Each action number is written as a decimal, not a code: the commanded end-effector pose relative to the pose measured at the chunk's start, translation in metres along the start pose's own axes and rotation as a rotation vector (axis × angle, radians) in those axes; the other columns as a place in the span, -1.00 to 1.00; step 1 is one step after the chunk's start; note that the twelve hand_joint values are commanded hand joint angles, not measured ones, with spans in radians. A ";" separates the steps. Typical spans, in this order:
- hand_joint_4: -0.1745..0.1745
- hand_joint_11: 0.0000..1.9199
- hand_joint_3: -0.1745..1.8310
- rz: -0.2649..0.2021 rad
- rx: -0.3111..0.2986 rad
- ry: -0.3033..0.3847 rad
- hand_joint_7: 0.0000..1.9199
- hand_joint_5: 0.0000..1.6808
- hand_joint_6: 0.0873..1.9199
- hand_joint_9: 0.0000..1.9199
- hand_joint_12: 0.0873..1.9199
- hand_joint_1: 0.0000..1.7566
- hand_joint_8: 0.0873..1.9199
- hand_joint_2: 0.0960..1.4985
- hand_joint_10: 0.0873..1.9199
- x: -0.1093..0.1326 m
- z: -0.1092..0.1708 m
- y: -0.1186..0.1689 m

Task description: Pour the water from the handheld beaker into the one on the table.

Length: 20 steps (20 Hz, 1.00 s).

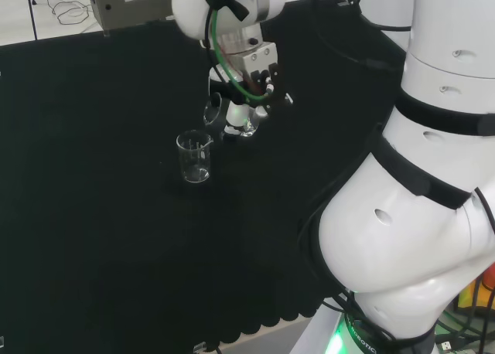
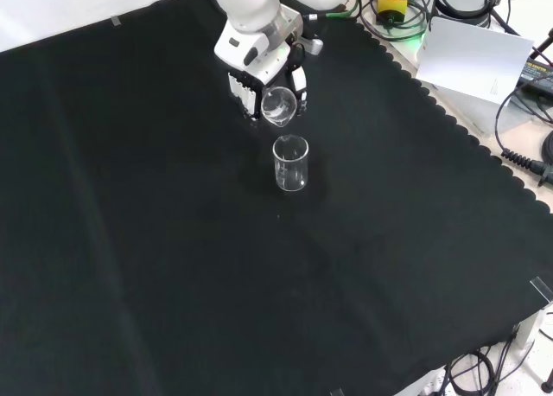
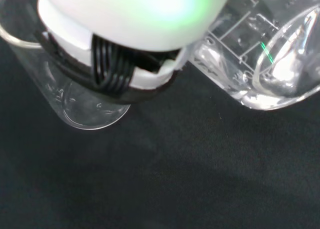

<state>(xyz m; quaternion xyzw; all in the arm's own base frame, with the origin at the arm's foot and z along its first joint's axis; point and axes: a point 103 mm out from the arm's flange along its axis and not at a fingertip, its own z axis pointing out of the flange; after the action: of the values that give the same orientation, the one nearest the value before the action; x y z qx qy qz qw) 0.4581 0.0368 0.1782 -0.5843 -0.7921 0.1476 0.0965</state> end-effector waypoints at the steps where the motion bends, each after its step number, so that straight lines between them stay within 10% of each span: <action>1: -1.00 0.41 -0.22 0.010 0.028 -0.071 0.52 0.65 -0.66 0.87 -0.41 0.51 -0.72 -0.24 -0.90 0.019 -0.003 0.005; 20: -1.00 0.40 -0.21 0.030 0.069 -0.203 0.49 0.62 -0.60 0.86 -0.41 0.51 -0.66 -0.23 -0.87 0.022 -0.003 0.008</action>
<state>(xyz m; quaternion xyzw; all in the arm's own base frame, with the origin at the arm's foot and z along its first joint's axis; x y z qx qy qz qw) 0.4592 0.0572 0.1782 -0.5783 -0.7856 0.2144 0.0495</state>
